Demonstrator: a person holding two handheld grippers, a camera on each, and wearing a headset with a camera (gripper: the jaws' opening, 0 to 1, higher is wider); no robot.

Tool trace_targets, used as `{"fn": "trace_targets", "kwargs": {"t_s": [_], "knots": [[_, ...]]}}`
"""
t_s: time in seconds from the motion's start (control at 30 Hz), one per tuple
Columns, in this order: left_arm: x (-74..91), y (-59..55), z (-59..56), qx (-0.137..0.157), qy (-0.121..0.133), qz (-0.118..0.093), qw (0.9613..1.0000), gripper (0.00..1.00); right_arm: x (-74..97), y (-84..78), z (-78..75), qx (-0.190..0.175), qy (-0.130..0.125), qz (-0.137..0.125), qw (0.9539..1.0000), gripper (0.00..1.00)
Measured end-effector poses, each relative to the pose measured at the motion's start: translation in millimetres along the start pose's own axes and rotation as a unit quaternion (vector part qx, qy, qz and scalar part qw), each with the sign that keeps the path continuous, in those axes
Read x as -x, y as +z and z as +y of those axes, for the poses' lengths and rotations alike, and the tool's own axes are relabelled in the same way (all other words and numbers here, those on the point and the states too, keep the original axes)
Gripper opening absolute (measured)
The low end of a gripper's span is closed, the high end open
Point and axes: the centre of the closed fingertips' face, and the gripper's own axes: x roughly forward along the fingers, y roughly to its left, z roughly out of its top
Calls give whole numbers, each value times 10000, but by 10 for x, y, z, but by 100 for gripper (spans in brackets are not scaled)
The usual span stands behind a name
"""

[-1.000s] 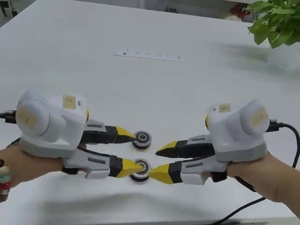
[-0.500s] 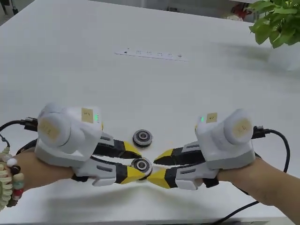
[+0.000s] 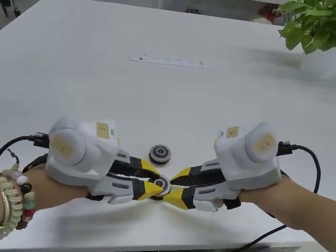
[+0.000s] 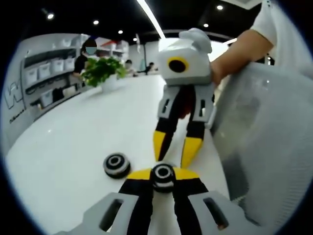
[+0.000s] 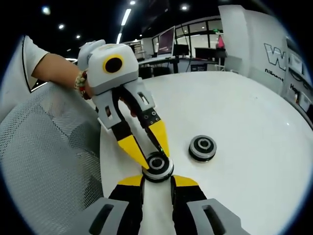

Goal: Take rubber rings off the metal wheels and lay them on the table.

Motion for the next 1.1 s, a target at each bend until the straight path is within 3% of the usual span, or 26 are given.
{"fn": "trace_targets", "kwargs": {"t_s": [0.27, 0.37, 0.67, 0.73, 0.77, 0.9, 1.0, 1.07, 1.1], "knots": [[-27, 8, -3, -61, 25, -2, 10000, 14, -8, -19, -7, 220, -66, 79, 9997, 17], [-29, 11, -8, -61, 24, -10, 10000, 14, 4, -55, -25, 362, -86, 175, 9992, 10], [-28, 23, -15, -59, 43, -26, 10000, 14, 18, -56, -43, 500, -140, 247, 9983, 4], [-26, 24, -15, -48, 61, -24, 10000, 14, 37, -57, -115, 565, -325, 281, 9975, 0], [-26, 23, -11, -43, 81, -23, 10000, 14, 32, -61, -87, 473, -243, 287, 9982, 0], [-24, 25, -10, -52, 96, -16, 9999, 14, 32, -61, -112, 254, -308, 316, 9987, 0], [-25, 26, -8, -54, 115, -16, 9999, 14, 39, -71, -126, -414, -322, 315, 9981, 0], [-24, 27, -7, -56, 115, -20, 9999, 14, 63, -60, -154, -1078, -335, 231, 9933, 0], [-23, 27, -8, -56, 113, -21, 9999, 14, 73, -42, -149, -1452, -298, 160, 9888, 0]]}}
